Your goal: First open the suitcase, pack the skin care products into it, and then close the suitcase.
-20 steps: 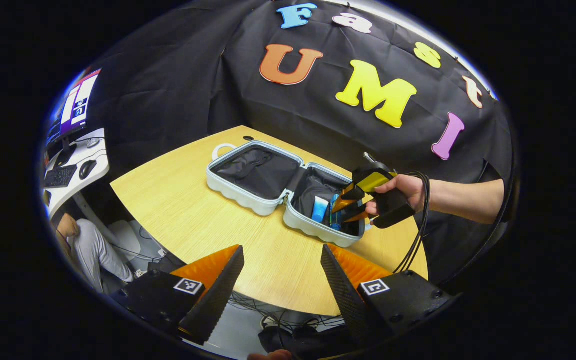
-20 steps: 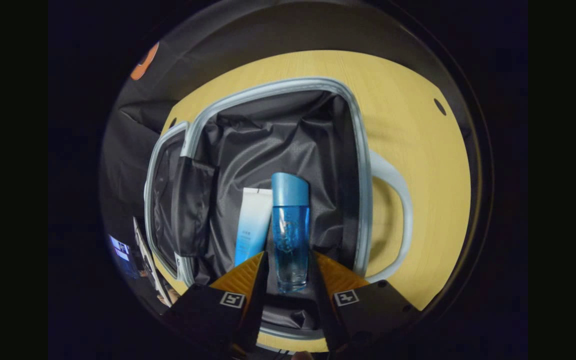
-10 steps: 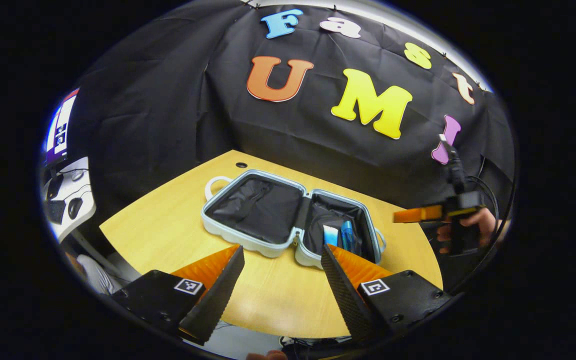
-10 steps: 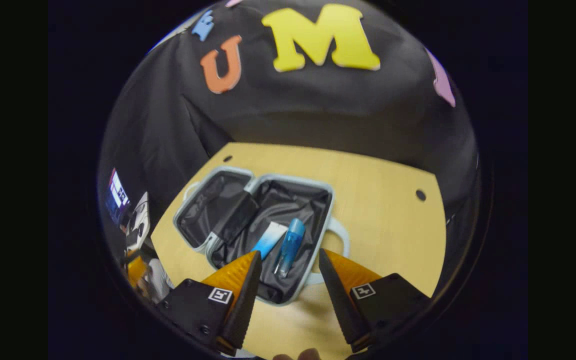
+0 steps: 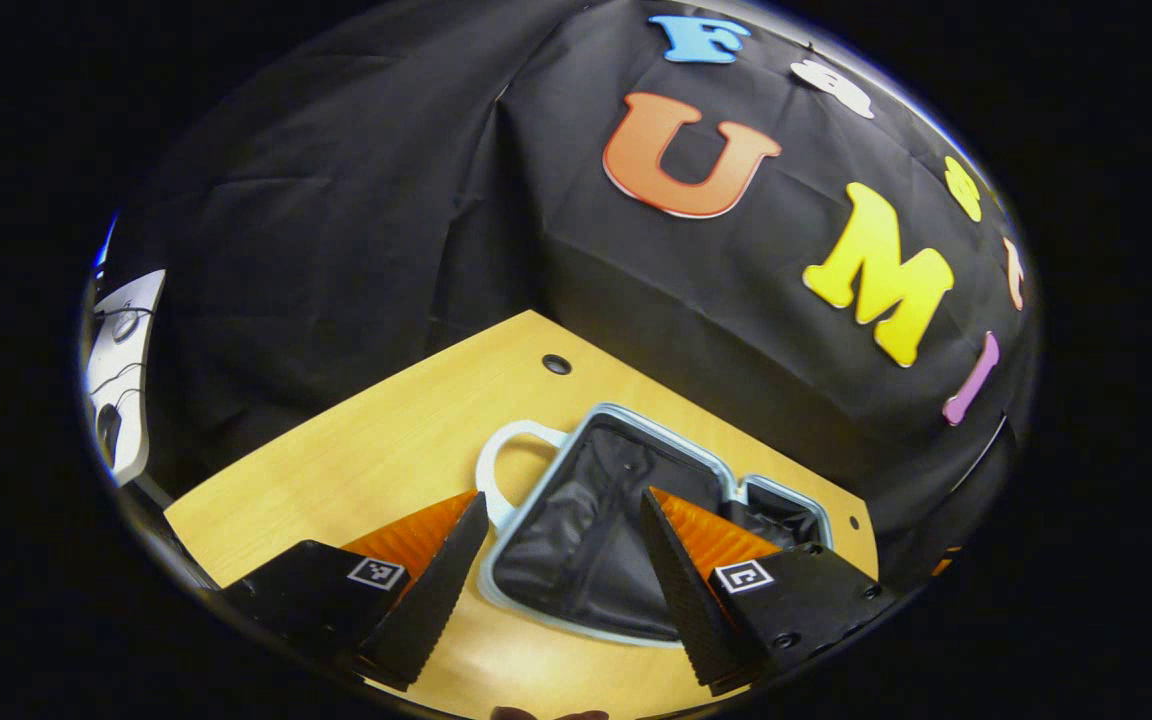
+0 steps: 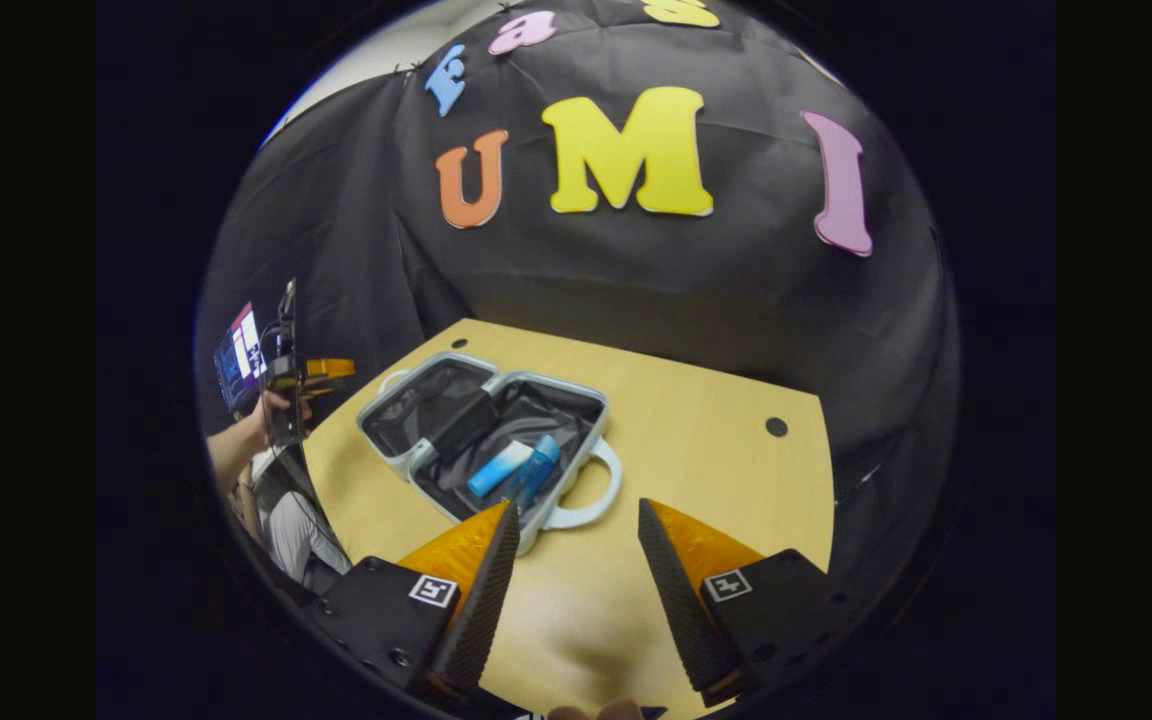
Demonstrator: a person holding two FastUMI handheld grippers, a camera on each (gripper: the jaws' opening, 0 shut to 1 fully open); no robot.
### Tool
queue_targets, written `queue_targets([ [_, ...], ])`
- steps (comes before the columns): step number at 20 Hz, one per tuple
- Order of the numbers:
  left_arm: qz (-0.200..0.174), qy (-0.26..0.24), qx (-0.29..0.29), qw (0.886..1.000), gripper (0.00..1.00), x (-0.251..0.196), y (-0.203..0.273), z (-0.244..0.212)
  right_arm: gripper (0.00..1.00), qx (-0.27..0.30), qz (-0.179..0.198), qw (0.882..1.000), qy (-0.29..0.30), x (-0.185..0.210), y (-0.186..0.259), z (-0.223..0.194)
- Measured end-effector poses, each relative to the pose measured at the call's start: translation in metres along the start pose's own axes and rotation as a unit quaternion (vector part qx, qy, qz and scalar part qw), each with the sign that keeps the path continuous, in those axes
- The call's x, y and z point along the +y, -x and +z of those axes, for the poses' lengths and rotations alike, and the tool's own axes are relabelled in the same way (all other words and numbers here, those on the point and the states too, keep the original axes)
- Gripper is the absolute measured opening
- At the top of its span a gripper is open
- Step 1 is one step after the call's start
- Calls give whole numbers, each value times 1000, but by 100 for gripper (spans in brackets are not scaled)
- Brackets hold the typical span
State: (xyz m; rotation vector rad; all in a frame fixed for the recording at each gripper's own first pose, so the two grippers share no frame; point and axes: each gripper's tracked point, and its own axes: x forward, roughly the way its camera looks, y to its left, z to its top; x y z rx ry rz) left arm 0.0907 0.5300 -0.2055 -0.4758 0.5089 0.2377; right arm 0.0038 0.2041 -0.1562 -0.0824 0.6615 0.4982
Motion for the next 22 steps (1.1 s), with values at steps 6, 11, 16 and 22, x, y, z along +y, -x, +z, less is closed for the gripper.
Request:
queue_targets([
  [6, 74, -21, 101, 992, 95, 61, -84, -29, 71, 17, -59, 997, -54, -48, 14, -14],
  [11, 71, 27, 122, 990, 87, 68, -117, -40, 71, 35, -86, 994, -66, -65, 20, -28],
  [16, 67, 67, 157, 983, 51, 69, -127, -50, 71, 43, -75, 992, -88, -61, 17, -31],
  [22, 83, 21, 149, 985, 14, 50, -108, -22, 71, 4, -84, 992, -89, -72, 32, -20],
])
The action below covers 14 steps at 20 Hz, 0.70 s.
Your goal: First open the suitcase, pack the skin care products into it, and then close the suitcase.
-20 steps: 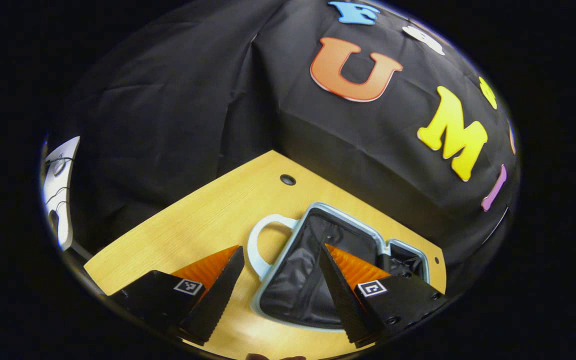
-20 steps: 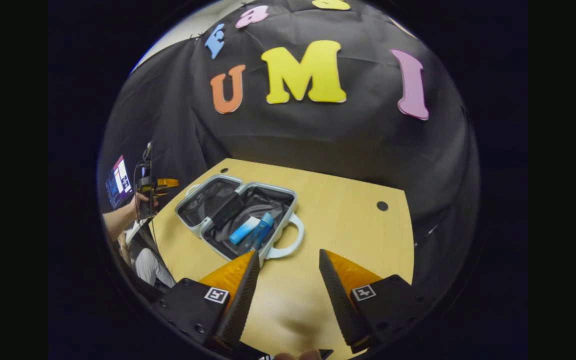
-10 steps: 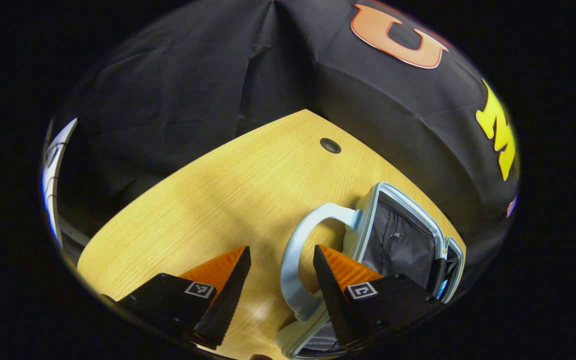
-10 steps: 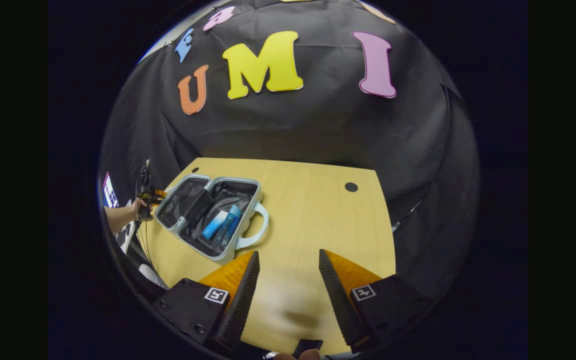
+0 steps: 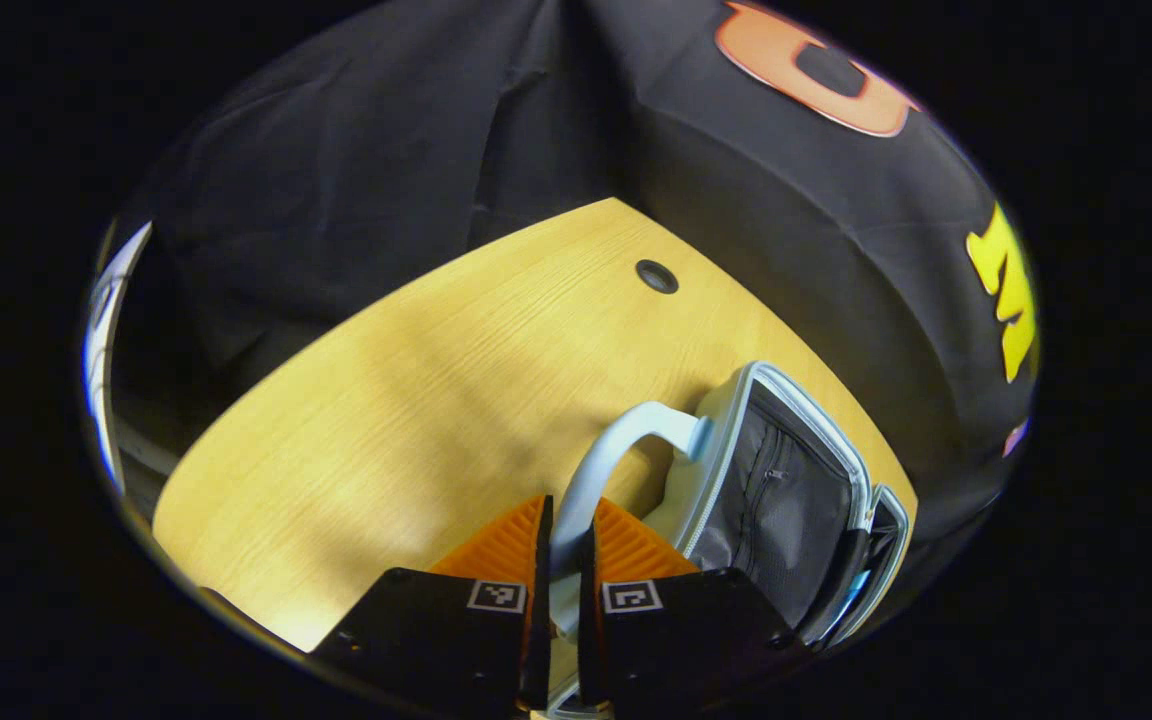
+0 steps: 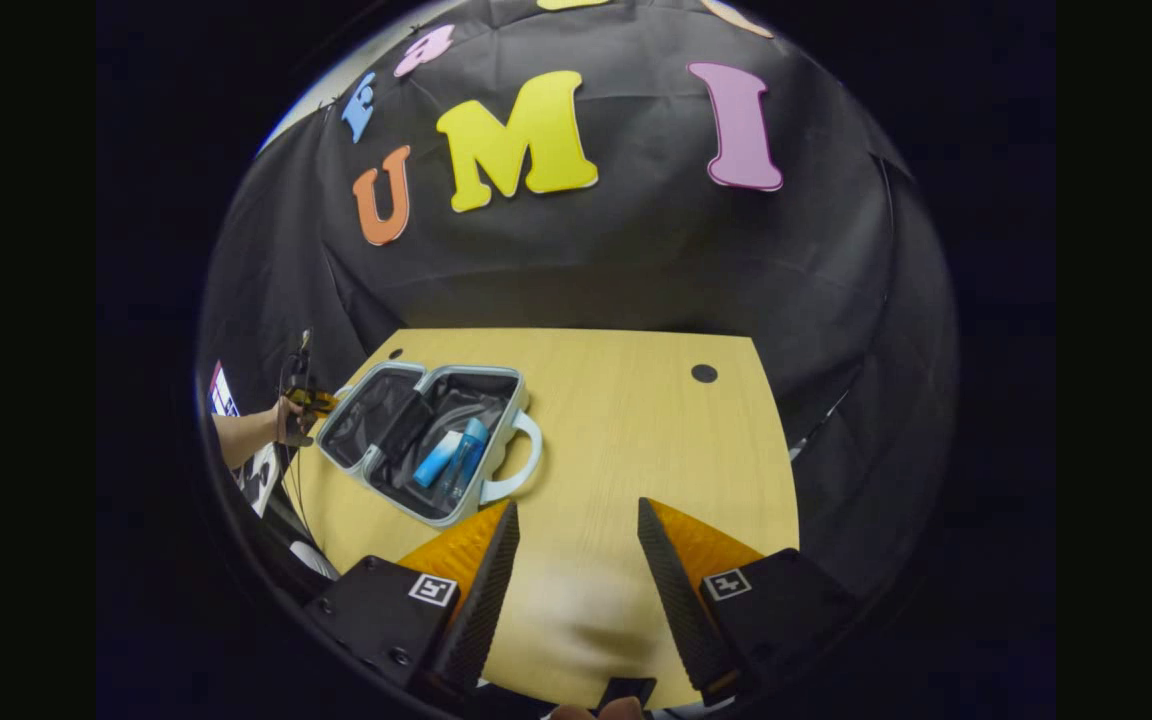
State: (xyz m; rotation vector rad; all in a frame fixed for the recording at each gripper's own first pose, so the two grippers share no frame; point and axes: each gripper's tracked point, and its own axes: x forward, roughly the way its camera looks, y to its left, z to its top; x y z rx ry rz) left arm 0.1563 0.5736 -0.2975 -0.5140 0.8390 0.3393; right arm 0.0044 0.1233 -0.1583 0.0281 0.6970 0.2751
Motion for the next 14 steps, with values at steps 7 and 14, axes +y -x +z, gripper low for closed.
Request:
queue_targets([
  [7, -3, -63, -142, 988, 12, -96, 127, 57, 71, -110, -38, 993, -5, -28, 36, 31],
  [14, -18, -159, -258, 953, 12, -243, 232, 11, 71, -150, -57, 987, 6, -66, 86, 36],
])
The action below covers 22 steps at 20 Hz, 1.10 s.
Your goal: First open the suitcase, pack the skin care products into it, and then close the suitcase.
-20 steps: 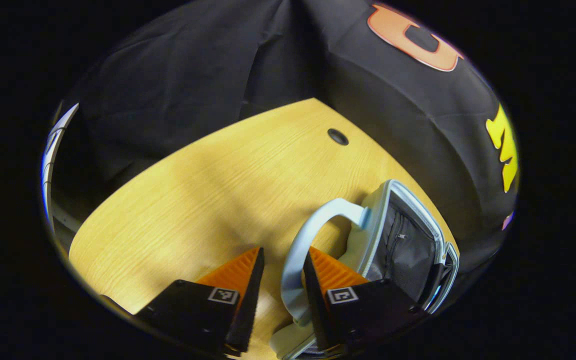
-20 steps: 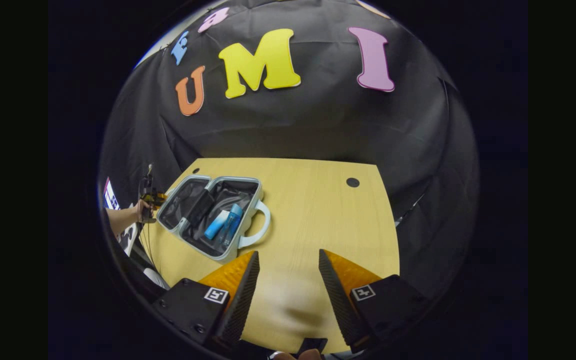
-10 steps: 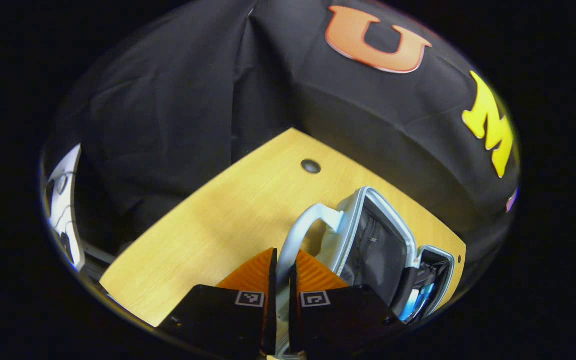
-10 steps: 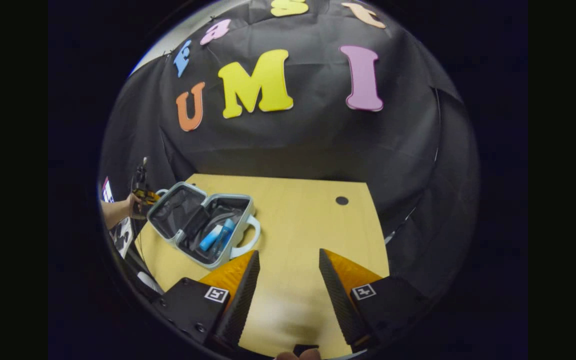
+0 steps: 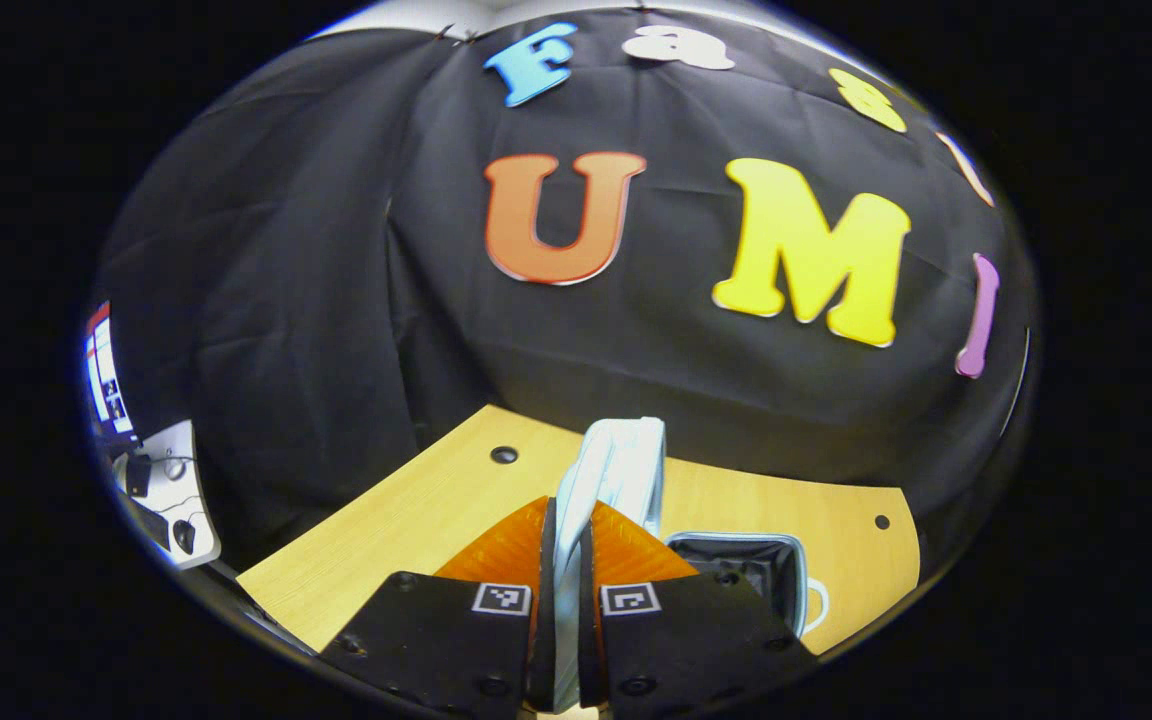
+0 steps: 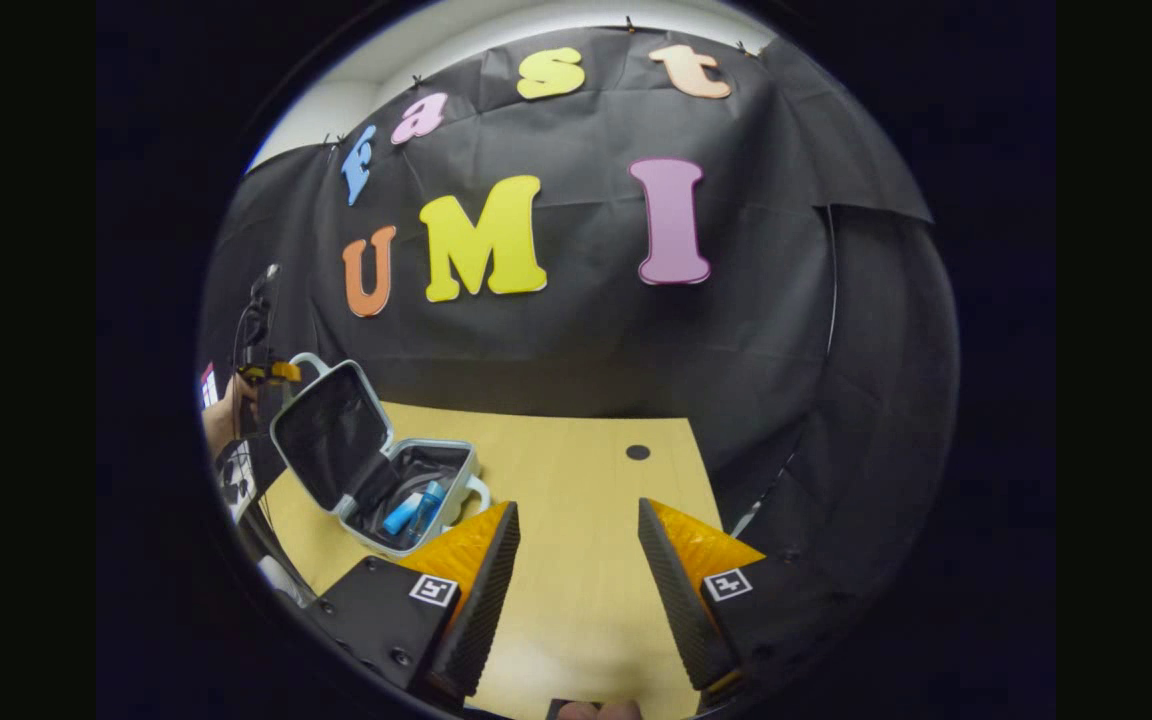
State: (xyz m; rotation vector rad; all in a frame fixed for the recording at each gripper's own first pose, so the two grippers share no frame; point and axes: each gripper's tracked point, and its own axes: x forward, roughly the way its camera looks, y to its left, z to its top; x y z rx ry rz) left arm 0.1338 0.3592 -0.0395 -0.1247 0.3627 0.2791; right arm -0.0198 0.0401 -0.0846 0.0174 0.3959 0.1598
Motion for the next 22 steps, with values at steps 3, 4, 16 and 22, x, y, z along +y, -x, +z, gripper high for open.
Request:
queue_targets([
  [3, -32, -14, -14, 999, 12, -70, 19, -7, 71, 0, -15, 1000, -1, -21, 11, -1],
  [4, -43, -22, -17, 999, 12, -96, 21, -10, 71, 3, -21, 1000, -3, -28, 14, -2],
  [16, -178, -77, 48, 980, 12, -289, 0, -155, 77, 29, -106, 994, 5, -112, 55, -12],
  [22, -180, -115, 86, 973, 12, -313, -20, -215, 75, 49, -119, 992, 15, -126, 60, -18],
])
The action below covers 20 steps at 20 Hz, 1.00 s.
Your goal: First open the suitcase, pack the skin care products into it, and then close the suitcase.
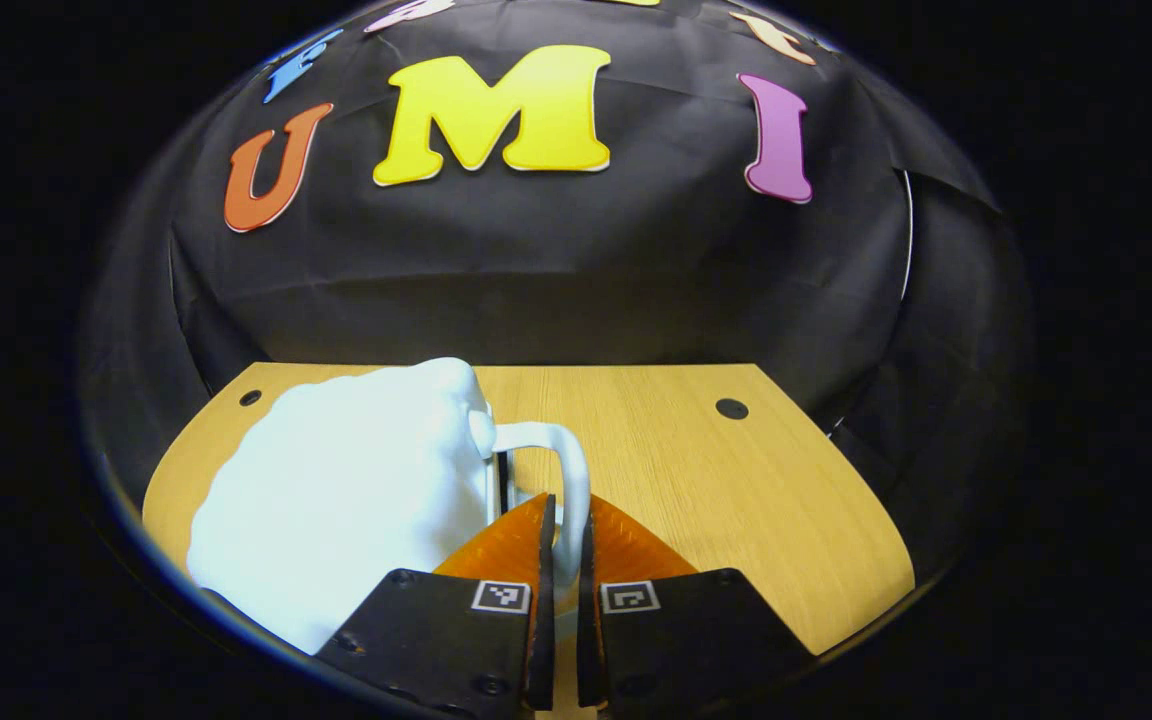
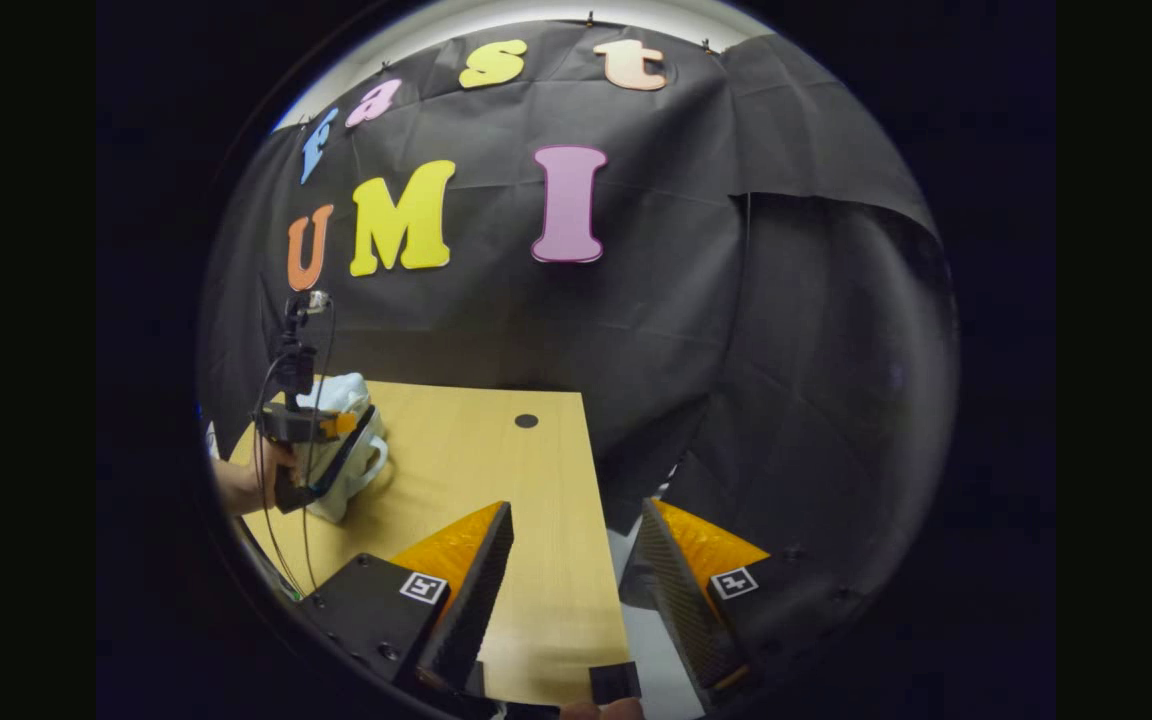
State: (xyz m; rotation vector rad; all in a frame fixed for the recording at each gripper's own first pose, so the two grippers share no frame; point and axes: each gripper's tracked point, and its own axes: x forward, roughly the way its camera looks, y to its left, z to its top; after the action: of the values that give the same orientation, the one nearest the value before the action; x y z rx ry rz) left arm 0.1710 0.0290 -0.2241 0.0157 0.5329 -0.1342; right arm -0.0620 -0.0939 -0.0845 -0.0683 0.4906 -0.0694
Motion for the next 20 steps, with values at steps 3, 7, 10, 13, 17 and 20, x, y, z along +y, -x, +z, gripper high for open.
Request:
queue_targets([
  [3, 12, -24, 10, 1000, 12, -9, -8, -17, 77, 3, -2, 1000, 0, -3, -2, 0],
  [7, 36, -58, 14, 998, 14, -15, -15, -28, 78, 3, 4, 1000, -2, 0, -5, 3],
  [10, 29, -64, 9, 997, 22, -23, -14, -30, 77, -3, 11, 1000, 1, 3, -6, 7],
  [13, 18, -47, -10, 999, 52, -31, -2, -21, 77, -16, 21, 1000, 3, 9, -9, 16],
  [17, 1, -26, -73, 997, 94, -40, 41, 20, 77, -49, 45, 998, 0, 35, -19, 39],
  [20, 2, -14, -131, 991, 98, -39, 91, 65, 76, -89, 68, 994, 0, 61, -22, 66],
])
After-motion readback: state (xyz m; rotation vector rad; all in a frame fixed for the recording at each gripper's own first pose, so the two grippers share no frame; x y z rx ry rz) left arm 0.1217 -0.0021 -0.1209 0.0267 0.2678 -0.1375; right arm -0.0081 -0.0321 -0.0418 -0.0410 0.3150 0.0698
